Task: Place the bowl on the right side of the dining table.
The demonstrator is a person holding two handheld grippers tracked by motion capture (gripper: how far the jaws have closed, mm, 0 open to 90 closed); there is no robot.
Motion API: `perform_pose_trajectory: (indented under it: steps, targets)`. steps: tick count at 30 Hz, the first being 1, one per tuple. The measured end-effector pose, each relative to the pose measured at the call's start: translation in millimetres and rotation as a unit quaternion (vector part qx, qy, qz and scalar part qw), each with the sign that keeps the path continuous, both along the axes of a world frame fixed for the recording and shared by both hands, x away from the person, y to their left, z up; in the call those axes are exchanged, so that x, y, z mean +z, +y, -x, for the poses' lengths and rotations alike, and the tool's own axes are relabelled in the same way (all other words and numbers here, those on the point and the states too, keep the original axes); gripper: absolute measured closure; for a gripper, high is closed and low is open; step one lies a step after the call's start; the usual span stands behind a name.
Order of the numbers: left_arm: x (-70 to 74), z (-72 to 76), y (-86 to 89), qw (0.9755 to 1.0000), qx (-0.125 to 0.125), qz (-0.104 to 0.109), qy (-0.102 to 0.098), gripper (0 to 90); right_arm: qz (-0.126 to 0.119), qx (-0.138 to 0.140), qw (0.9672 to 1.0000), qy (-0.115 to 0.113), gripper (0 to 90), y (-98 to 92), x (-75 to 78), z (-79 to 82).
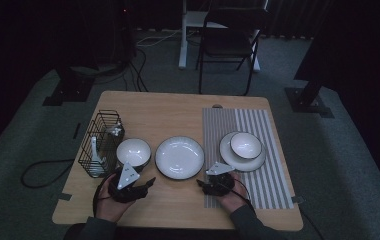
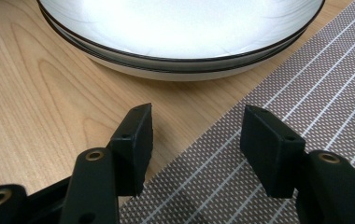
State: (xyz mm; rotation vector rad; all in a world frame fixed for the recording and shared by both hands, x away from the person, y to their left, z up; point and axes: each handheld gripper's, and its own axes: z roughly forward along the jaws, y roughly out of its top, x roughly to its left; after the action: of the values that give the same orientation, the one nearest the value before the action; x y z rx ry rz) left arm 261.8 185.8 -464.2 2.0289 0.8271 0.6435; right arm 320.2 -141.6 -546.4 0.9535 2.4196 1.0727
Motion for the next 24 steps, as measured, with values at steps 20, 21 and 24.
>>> perform_pose_trajectory:
  steps: [20, 21, 24]
  targets:
    - [34.1, 10.7, 43.2, 0.9927, 0.091, 0.006, -0.078, 41.7, -0.002, 0.001, 1.0, 0.003, 39.9, 0.0, -0.6, 0.3]
    - [35.0, 10.7, 44.6, 0.9924, 0.093, 0.006, -0.08, 41.5, -0.002, 0.001, 1.0, 0.003, 39.8, -0.1, -0.6, 0.3]
    - [36.7, 10.7, 49.1, 0.9913, 0.103, 0.005, -0.082, 41.2, -0.002, 0.0, 1.0, 0.003, 39.8, 0.0, -0.6, 0.3]
